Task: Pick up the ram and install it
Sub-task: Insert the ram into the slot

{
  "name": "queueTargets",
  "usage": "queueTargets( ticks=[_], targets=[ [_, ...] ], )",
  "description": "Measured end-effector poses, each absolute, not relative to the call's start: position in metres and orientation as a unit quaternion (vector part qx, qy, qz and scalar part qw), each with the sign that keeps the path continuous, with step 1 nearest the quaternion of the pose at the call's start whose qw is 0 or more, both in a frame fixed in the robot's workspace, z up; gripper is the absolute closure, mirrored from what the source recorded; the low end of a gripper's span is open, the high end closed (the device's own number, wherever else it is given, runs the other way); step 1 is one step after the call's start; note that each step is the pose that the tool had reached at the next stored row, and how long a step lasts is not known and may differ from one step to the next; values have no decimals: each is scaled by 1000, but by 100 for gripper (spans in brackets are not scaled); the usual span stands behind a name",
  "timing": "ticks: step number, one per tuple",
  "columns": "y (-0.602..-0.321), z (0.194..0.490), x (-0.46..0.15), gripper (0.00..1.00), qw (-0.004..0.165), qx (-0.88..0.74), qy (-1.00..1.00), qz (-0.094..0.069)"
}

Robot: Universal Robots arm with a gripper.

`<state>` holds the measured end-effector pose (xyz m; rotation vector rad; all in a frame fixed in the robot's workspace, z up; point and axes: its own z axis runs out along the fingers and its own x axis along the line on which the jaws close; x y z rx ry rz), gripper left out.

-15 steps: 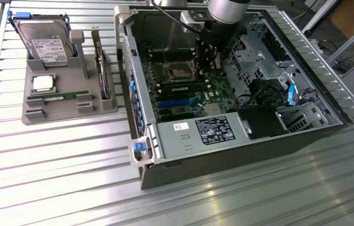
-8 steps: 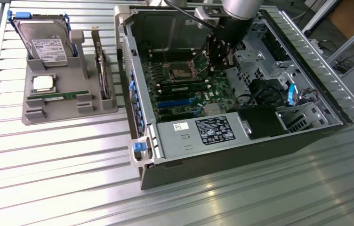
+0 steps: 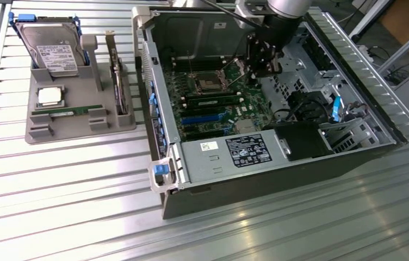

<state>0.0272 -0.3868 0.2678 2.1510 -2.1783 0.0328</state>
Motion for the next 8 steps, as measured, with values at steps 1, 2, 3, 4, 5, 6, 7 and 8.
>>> queueTargets(
  ticks=[1, 2, 3, 4, 5, 6, 7, 8],
  targets=[
    [-387, 268, 29, 90, 40, 702, -711, 11],
    [-387, 269, 32, 90, 40, 702, -711, 11],
    [-387, 273, 33, 90, 40, 702, -711, 11],
    [-387, 278, 34, 90, 40, 702, -711, 11],
    [-387, 285, 35, 90, 40, 702, -711, 11],
    [-387, 291, 36, 90, 40, 702, -711, 11],
    [-387, 296, 36, 90, 40, 702, -711, 11],
    [-387, 299, 37, 90, 40, 702, -711, 11]
  ],
)
